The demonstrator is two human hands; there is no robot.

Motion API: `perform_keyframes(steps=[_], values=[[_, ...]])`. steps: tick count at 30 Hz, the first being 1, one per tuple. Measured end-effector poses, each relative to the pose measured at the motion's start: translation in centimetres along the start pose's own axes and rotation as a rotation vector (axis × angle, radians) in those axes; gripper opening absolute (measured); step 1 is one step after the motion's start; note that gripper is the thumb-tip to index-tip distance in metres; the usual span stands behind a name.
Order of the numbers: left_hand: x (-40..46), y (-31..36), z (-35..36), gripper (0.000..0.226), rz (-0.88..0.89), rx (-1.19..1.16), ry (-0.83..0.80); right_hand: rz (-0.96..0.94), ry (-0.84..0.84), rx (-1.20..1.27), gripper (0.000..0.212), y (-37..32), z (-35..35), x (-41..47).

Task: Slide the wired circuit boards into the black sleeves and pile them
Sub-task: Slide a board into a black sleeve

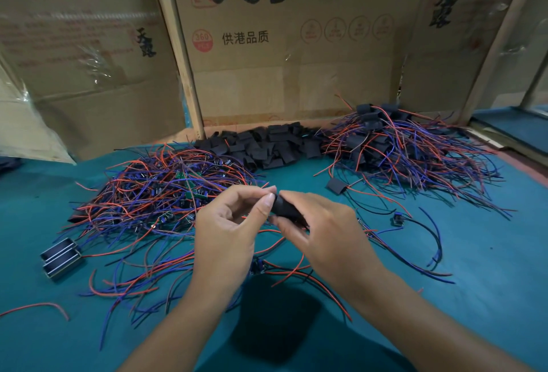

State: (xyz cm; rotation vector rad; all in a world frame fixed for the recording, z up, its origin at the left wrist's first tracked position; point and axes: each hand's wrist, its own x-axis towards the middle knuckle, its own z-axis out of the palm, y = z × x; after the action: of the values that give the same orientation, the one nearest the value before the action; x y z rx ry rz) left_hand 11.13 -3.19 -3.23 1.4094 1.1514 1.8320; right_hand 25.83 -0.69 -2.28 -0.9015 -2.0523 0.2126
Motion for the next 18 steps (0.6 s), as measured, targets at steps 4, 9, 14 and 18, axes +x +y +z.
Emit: perform_keyframes(steps=[4,9,14,18], values=[[0.06,-0.18,0.03,0.012,-0.029,-0.017,0.008,0.028,-0.022,0.064,0.021,-0.06,0.12,-0.07],[-0.16,0.04,0.25,0.010,-0.009,0.047,-0.024,0.074,0.026,0.176,0.018,0.18,0.14,-0.02],[-0.16,0.39,0.46,0.023,0.002,0.100,-0.026,0.059,0.048,0.146,0.016,0.26,-0.01,0.07],[-0.35,0.76,0.60,0.029,0.026,0.115,-0.069,0.043,0.067,0.164,0.014,0.08,-0.11,0.06]])
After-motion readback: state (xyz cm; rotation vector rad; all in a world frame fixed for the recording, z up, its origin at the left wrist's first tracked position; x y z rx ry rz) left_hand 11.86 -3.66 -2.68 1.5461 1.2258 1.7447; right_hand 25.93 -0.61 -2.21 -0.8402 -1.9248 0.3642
